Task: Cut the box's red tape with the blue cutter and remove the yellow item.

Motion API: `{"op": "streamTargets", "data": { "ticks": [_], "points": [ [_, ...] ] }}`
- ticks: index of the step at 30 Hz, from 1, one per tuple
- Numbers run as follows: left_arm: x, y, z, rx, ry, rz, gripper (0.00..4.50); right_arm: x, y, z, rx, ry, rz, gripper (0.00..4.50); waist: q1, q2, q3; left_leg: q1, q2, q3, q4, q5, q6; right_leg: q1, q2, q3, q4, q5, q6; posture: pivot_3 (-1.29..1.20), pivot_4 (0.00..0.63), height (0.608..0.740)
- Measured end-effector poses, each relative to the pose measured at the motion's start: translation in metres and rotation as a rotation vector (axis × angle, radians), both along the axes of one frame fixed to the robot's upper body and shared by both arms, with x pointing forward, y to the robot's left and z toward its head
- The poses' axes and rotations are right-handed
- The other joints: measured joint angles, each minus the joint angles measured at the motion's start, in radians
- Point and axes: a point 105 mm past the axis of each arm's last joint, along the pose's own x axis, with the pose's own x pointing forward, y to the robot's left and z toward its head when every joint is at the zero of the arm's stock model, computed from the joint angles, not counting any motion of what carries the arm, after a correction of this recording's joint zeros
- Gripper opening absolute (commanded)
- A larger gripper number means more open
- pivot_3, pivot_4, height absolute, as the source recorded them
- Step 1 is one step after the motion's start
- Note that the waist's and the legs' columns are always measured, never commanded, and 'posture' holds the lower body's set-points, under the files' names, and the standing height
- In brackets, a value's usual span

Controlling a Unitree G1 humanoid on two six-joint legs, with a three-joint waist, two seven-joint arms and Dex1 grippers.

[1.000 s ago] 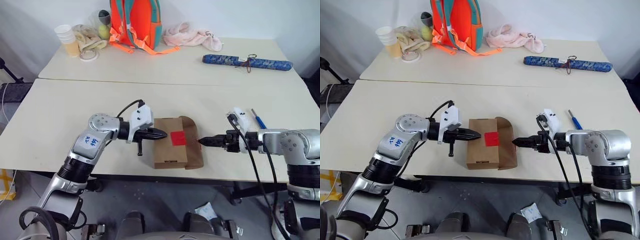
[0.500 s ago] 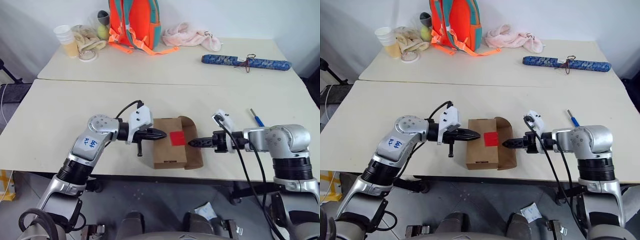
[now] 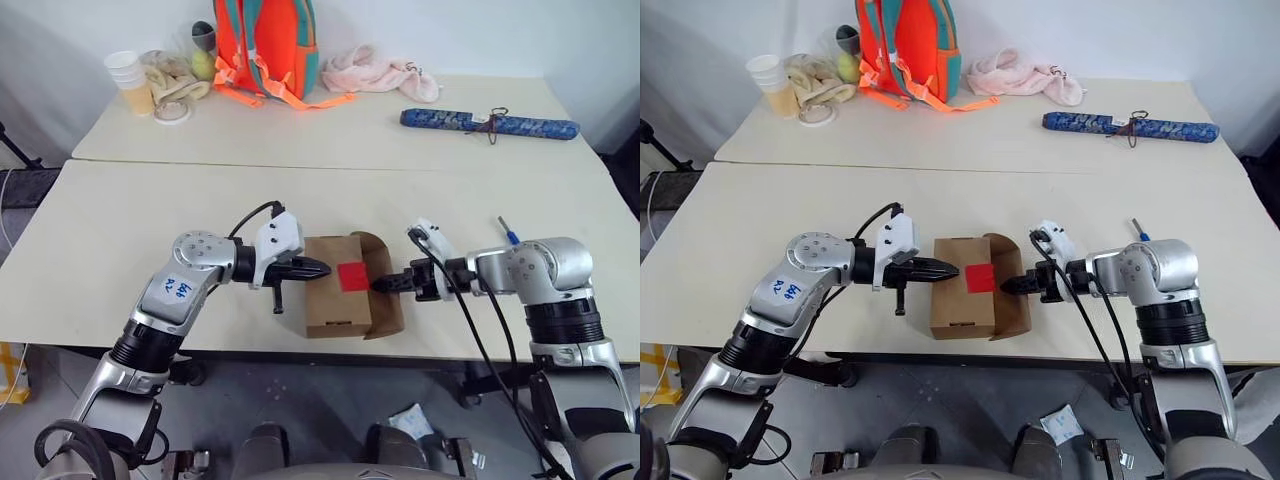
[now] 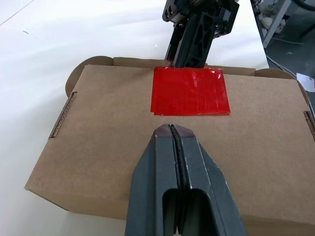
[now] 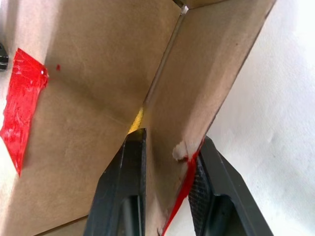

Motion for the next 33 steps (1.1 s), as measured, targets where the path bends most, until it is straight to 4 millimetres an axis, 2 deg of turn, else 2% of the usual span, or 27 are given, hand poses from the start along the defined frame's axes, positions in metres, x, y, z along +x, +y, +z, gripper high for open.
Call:
{"op": "streamTargets", "data": {
  "ticks": [2, 3, 7, 10, 16, 23, 26, 28, 33],
  "points": [
    [0.0, 0.0, -0.001, -0.006, 0.002, 0.004, 0.0, 0.0, 0.001, 0.0, 0.001, 0.007, 0.003, 0.16, 0.0, 0.0, 0.0, 0.0, 0.0, 0.0, 0.0, 0.0, 0.0, 0.0, 0.0, 0.0, 0.0, 0.0, 0.0, 0.0, 0.15, 0.74],
    [0.0, -0.001, -0.001, -0.01, 0.001, 0.008, 0.0, 0.0, 0.002, 0.002, 0.009, 0.01, 0.011, 0.02, 0.0, 0.001, 0.0, 0.0, 0.0, 0.0, 0.0, 0.0, 0.0, 0.0, 0.0, 0.0, 0.0, 0.0, 0.0, 0.0, 0.15, 0.74],
    [0.0, -0.005, -0.002, -0.03, 0.002, 0.012, 0.0, -0.001, -0.001, 0.006, -0.011, 0.028, 0.006, 0.02, 0.008, 0.001, -0.001, 0.0, 0.0, 0.0, 0.001, 0.0, 0.0, 0.0, 0.0, 0.0, 0.0, 0.0, 0.0, 0.0, 0.15, 0.74],
    [0.0, -0.015, -0.002, -0.065, 0.003, 0.002, 0.0, -0.001, -0.011, 0.014, -0.049, 0.034, -0.011, 0.02, 0.019, 0.002, 0.0, -0.002, 0.0, 0.0, 0.001, 0.0, 0.0, 0.0, 0.0, 0.0, -0.001, 0.0, 0.0, 0.0, 0.15, 0.74],
    [0.003, -0.056, -0.005, -0.164, 0.011, -0.063, 0.0, -0.007, -0.06, 0.05, -0.188, -0.016, -0.077, 0.02, 0.034, 0.002, 0.0, -0.004, -0.001, 0.0, 0.002, 0.0, 0.001, 0.0, 0.0, 0.0, -0.005, 0.0, 0.0, 0.0, 0.15, 0.74],
    [0.014, -0.104, -0.009, -0.237, 0.005, -0.089, 0.0, -0.018, -0.102, 0.097, -0.349, -0.086, -0.152, 0.02, 0.03, 0.002, 0.0, -0.005, -0.001, 0.003, 0.001, -0.001, 0.002, 0.0, 0.0, 0.0, -0.01, 0.0, 0.0, 0.0, 0.15, 0.74],
    [0.014, -0.123, -0.016, -0.26, 0.018, -0.091, 0.0, -0.024, -0.111, 0.116, -0.408, -0.113, -0.168, 0.02, 0.023, 0.002, 0.001, -0.006, -0.001, 0.004, 0.0, -0.001, 0.002, -0.001, -0.001, 0.0, -0.012, 0.0, 0.0, 0.0, 0.15, 0.74],
    [0.014, -0.131, -0.022, -0.268, 0.026, -0.079, 0.0, -0.026, -0.109, 0.127, -0.424, -0.135, -0.158, 0.02, 0.017, 0.001, 0.001, -0.006, -0.001, 0.004, 0.0, -0.001, 0.002, -0.001, -0.001, 0.0, -0.012, 0.0, 0.0, 0.0, 0.15, 0.74],
    [0.017, -0.133, -0.025, -0.297, 0.021, -0.03, 0.0, -0.034, -0.108, 0.128, -0.485, -0.132, -0.13, 0.02, 0.012, 0.001, 0.002, -0.006, 0.0, 0.004, 0.0, -0.001, 0.002, -0.002, -0.001, 0.0, -0.012, 0.0, 0.0, 0.0, 0.15, 0.74]
  ]
}}
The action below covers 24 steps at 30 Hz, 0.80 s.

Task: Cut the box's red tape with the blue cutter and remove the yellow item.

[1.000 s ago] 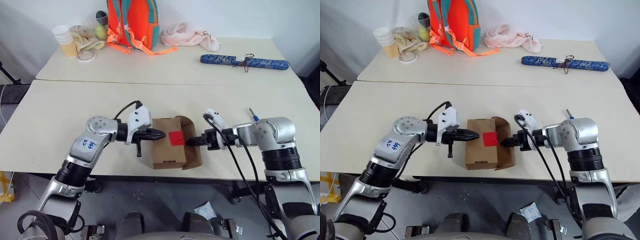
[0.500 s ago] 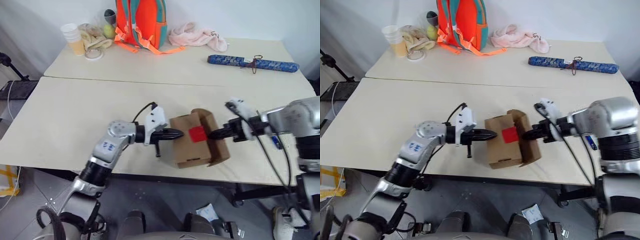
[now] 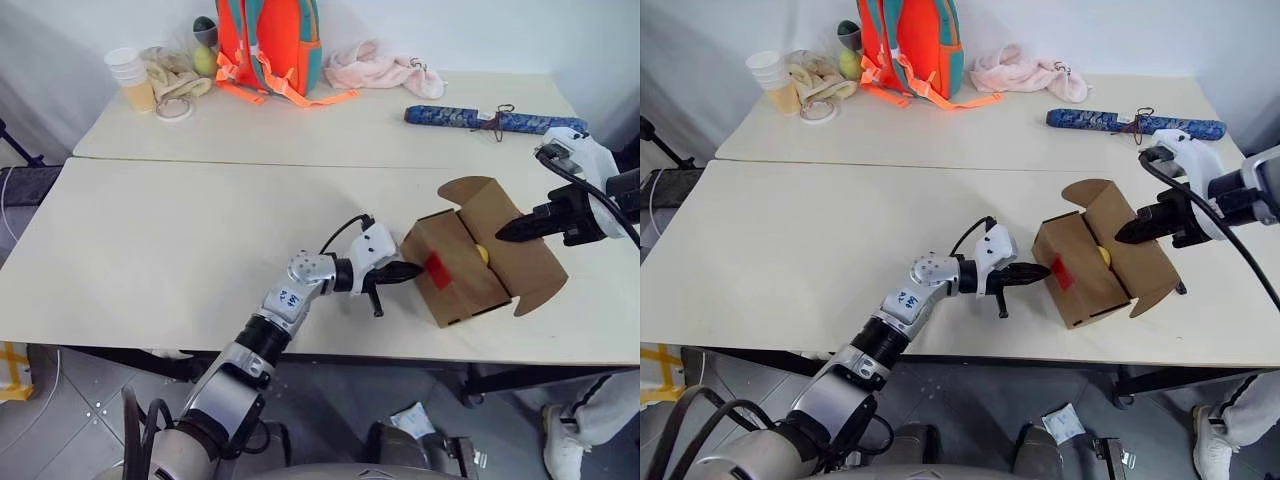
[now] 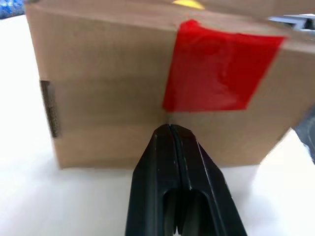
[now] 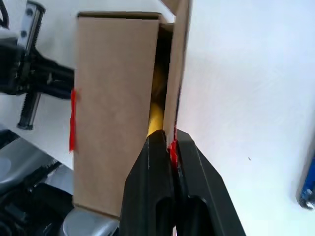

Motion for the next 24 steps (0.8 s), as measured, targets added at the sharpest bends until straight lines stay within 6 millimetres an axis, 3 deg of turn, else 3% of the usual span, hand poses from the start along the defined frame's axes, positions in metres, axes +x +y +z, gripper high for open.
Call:
{"op": "streamTargets", "data": {
  "ticks": [7, 12, 15, 20, 24],
  "points": [
    [-0.001, 0.037, -0.017, 0.051, 0.013, 0.066, 0.0, 0.004, -0.003, -0.006, -0.075, -0.007, -0.039, 0.02, 0.0, 0.0, 0.0, 0.0, 0.0, 0.0, 0.0, 0.0, 0.0, 0.0, 0.0, 0.0, 0.0, 0.0, 0.0, 0.0, 0.15, 0.74],
    [-0.022, 0.06, 0.006, 0.089, 0.01, -0.039, 0.0, 0.011, -0.009, -0.008, -0.108, -0.022, -0.094, 0.02, 0.004, 0.0, 0.0, -0.002, 0.0, 0.0, 0.001, 0.0, 0.0, 0.0, 0.0, 0.0, 0.0, 0.0, 0.0, 0.0, 0.15, 0.74],
    [-0.036, 0.056, 0.03, 0.043, -0.001, -0.122, 0.0, 0.015, -0.011, -0.01, -0.114, -0.024, -0.116, 0.02, 0.004, 0.0, 0.0, -0.002, 0.0, 0.0, 0.001, 0.0, 0.0, 0.0, 0.0, 0.0, 0.0, 0.0, 0.0, 0.0, 0.15, 0.74],
    [-0.048, 0.028, 0.075, -0.067, -0.038, -0.231, 0.0, 0.019, -0.011, -0.013, -0.12, -0.03, -0.14, 0.02, 0.003, 0.0, 0.0, -0.002, 0.0, 0.0, 0.001, 0.0, 0.0, 0.0, 0.0, 0.0, 0.0, 0.0, 0.0, 0.0, 0.15, 0.74],
    [-0.05, 0.006, 0.086, -0.06, -0.066, -0.286, 0.0, 0.023, -0.009, -0.014, -0.117, -0.034, -0.147, 0.02, 0.002, 0.0, 0.0, -0.001, 0.0, 0.0, 0.001, 0.0, 0.0, 0.0, 0.0, 0.0, 0.0, 0.0, 0.0, 0.0, 0.15, 0.74]
  ]
}}
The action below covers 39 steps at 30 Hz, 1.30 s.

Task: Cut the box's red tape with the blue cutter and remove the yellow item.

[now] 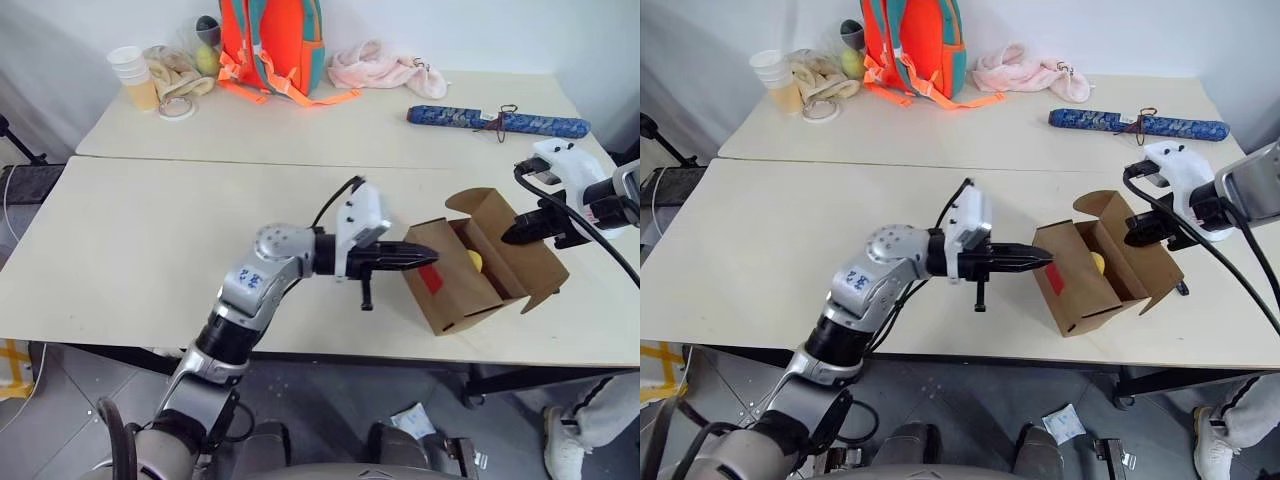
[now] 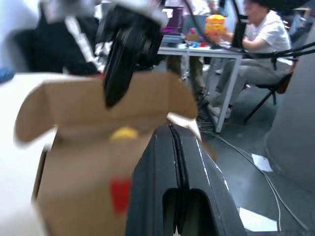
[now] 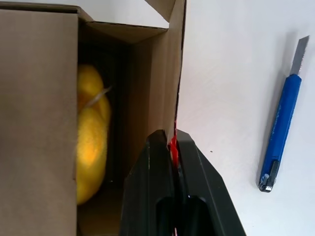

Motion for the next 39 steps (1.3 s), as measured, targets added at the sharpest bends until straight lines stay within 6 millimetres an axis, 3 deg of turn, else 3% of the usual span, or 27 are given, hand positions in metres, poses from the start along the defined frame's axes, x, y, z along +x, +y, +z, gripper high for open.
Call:
{"op": "streamTargets", "data": {
  "ticks": [5, 10, 12, 18, 28, 39],
  "points": [
    [0.003, -0.035, -0.015, 0.036, 0.076, -0.018, 0.0, 0.002, 0.004, -0.003, 0.007, 0.003, -0.003, 0.02, 0.001, 0.0, 0.0, 0.0, 0.0, 0.0, 0.0, 0.0, 0.0, 0.0, 0.0, 0.0, 0.0, 0.0, 0.0, 0.0, 0.15, 0.74],
    [0.001, -0.047, -0.034, 0.116, 0.075, -0.028, 0.0, 0.002, 0.004, -0.005, 0.026, 0.004, -0.014, 0.02, 0.0, 0.0, 0.0, 0.0, 0.0, 0.0, 0.0, 0.0, 0.0, 0.0, 0.0, 0.0, 0.0, 0.0, 0.0, 0.0, 0.15, 0.74],
    [0.004, -0.045, -0.044, 0.162, 0.072, -0.011, 0.0, 0.002, 0.004, -0.006, 0.029, 0.003, -0.021, 0.02, 0.0, 0.0, 0.0, 0.0, 0.0, 0.0, 0.0, 0.0, 0.0, 0.0, 0.0, 0.0, 0.0, 0.0, 0.0, 0.0, 0.15, 0.74],
    [0.014, -0.032, -0.043, 0.182, 0.055, 0.046, 0.0, 0.001, 0.002, -0.009, 0.03, 0.013, -0.039, 0.02, 0.0, 0.0, 0.0, 0.0, 0.0, 0.0, 0.0, 0.0, 0.0, 0.0, 0.0, 0.0, 0.0, 0.0, 0.0, 0.0, 0.15, 0.74],
    [0.015, 0.008, -0.046, 0.233, 0.052, 0.094, 0.0, -0.006, -0.01, -0.004, 0.04, 0.021, -0.07, 0.02, 0.004, 0.0, 0.0, 0.0, 0.0, 0.0, 0.001, 0.0, 0.0, 0.0, 0.0, 0.0, 0.0, 0.0, 0.0, 0.0, 0.15, 0.74],
    [0.016, 0.006, -0.048, 0.156, 0.128, 0.19, 0.0, -0.018, -0.019, -0.008, 0.037, 0.072, -0.072, 0.02, 0.012, 0.0, 0.0, 0.0, 0.0, 0.0, 0.002, 0.0, 0.001, 0.001, 0.0, 0.0, 0.0, 0.0, 0.0, 0.0, 0.15, 0.74]
  ]
}}
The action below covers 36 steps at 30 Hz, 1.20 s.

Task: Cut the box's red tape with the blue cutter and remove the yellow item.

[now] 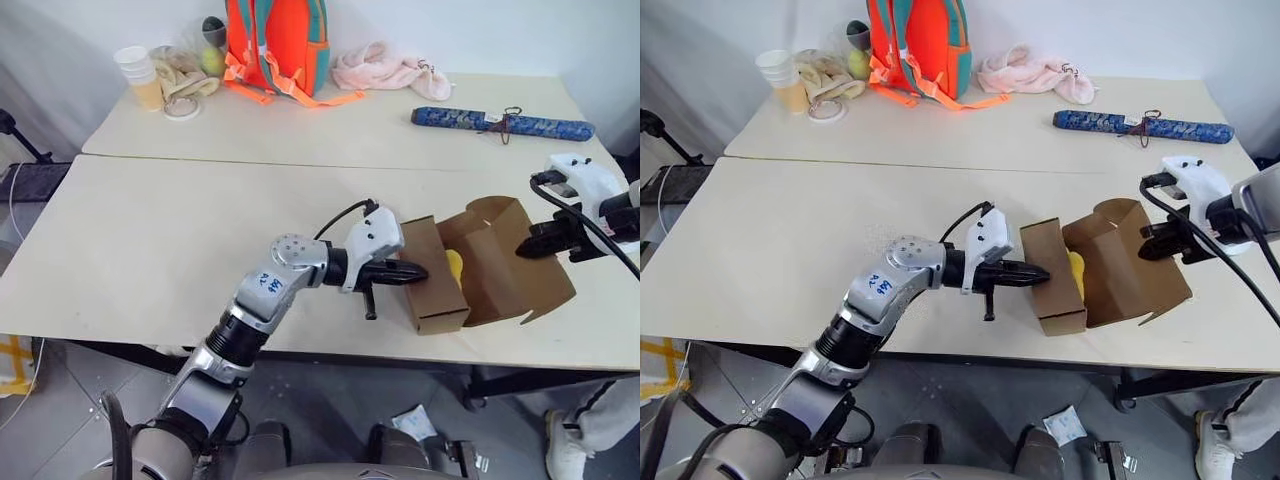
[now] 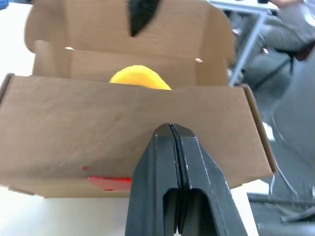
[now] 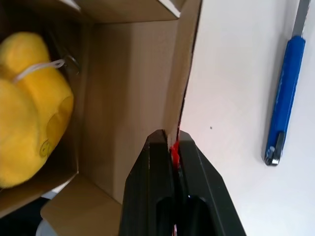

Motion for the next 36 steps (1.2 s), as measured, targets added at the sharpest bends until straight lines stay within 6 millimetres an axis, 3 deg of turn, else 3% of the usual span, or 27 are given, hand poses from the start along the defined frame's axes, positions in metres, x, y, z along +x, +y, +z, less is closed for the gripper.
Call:
{"op": "streamTargets", "data": {
  "ticks": [14, 29, 36],
  "points": [
    [-0.007, 0.019, -0.008, 0.021, 0.039, 0.06, 0.0, -0.005, -0.006, -0.005, -0.008, 0.021, -0.019, 0.02, 0.004, 0.0, 0.0, 0.0, 0.0, 0.0, 0.0, 0.0, 0.0, 0.0, 0.0, 0.0, 0.0, 0.0, 0.0, 0.0, 0.15, 0.74],
    [-0.007, 0.022, -0.011, 0.003, 0.056, 0.098, 0.0, -0.005, -0.008, -0.012, -0.026, 0.029, -0.045, 0.02, 0.012, 0.0, 0.0, 0.001, 0.0, 0.0, 0.0, 0.0, 0.0, 0.0, 0.0, 0.0, 0.0, 0.0, 0.0, 0.0, 0.15, 0.74],
    [-0.004, 0.033, -0.015, 0.01, 0.075, 0.132, 0.0, -0.001, -0.005, -0.024, -0.029, 0.032, -0.063, 0.02, 0.012, -0.001, 0.0, 0.001, 0.0, 0.0, 0.001, 0.0, 0.0, 0.0, 0.0, 0.0, 0.001, 0.0, 0.0, 0.0, 0.15, 0.74]
  ]
}}
